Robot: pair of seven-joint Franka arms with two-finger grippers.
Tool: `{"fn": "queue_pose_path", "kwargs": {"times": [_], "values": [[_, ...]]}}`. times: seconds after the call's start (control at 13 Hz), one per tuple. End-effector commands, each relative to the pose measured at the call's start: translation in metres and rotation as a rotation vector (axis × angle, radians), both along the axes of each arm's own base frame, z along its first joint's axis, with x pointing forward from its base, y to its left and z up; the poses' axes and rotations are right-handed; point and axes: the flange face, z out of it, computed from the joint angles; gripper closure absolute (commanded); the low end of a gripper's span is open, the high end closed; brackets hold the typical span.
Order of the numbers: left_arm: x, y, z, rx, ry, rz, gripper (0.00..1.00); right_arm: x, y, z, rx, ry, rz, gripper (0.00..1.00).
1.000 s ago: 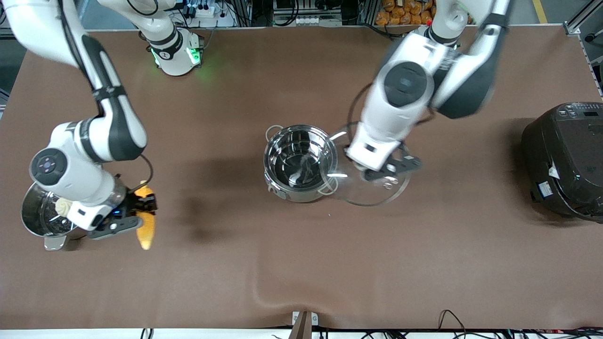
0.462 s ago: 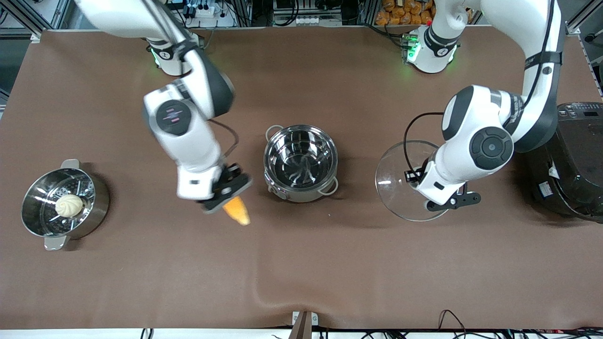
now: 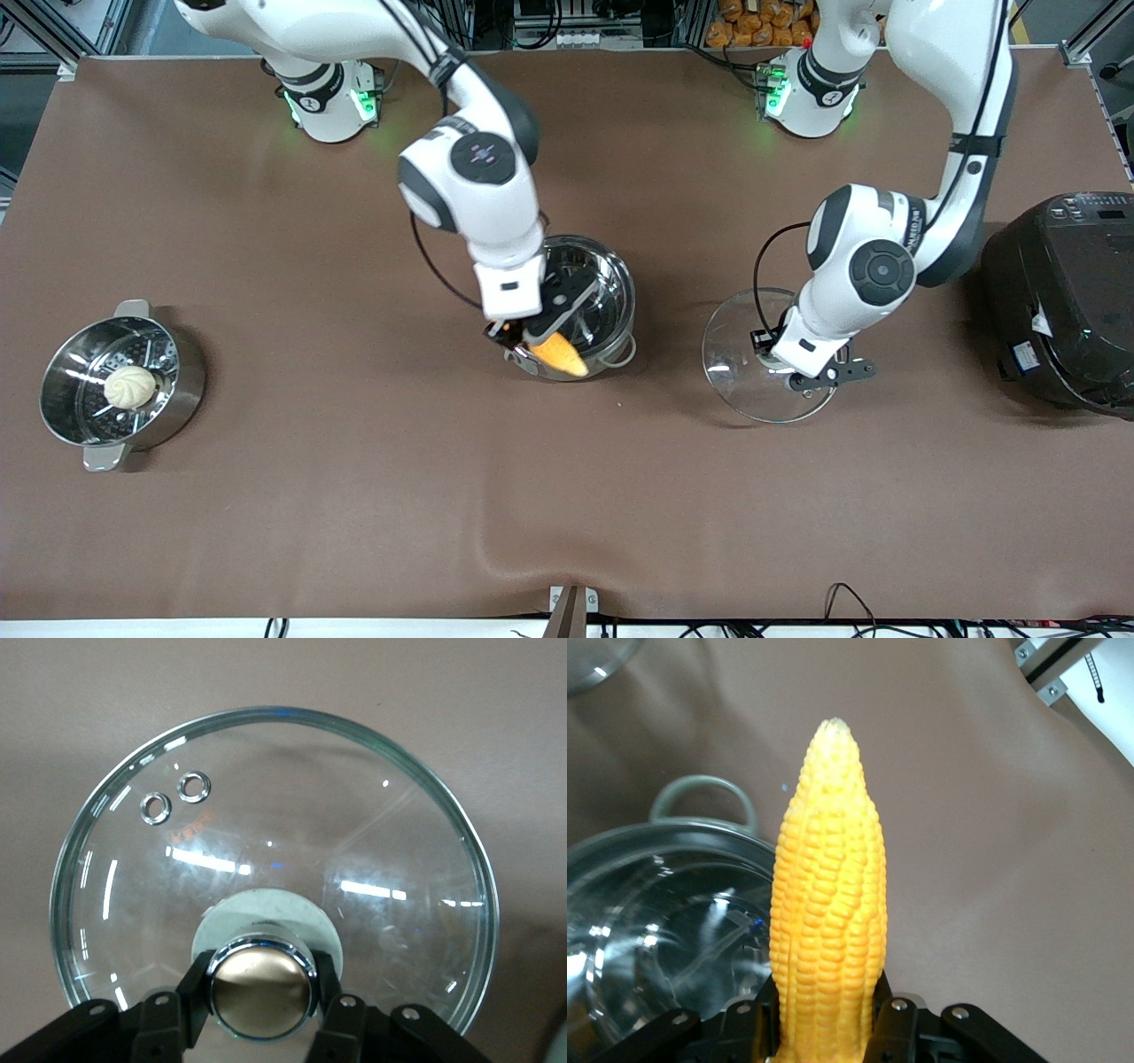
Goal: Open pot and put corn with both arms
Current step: 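Lower the corn into the pot with the right gripper while the left holds the lid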
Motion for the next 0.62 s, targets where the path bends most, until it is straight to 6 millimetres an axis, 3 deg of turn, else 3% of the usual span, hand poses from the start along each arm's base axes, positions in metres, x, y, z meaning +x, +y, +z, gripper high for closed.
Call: {"fn": "queue_pose_path", "kwargs": {"times": [0.0,0.15,0.54], "values": [[-0.026,0.015,-0.015,0.029,-0.068,-0.050,1.00,-0.027,0.033,-0.001,-0.019,-0.050,-0.054,1.00],[-0.027,0.033,-0.024,0.040,-0.075,-0.039,1.00,-0.048,0.045,-0.018,-0.051,-0.029,-0.054,1.00],[-0.035,0.034,-0.047,0.050,-0.034,-0.042,1.00,-0.057,0.045,-0.055,-0.093,0.015,-0.060,1.00]]}}
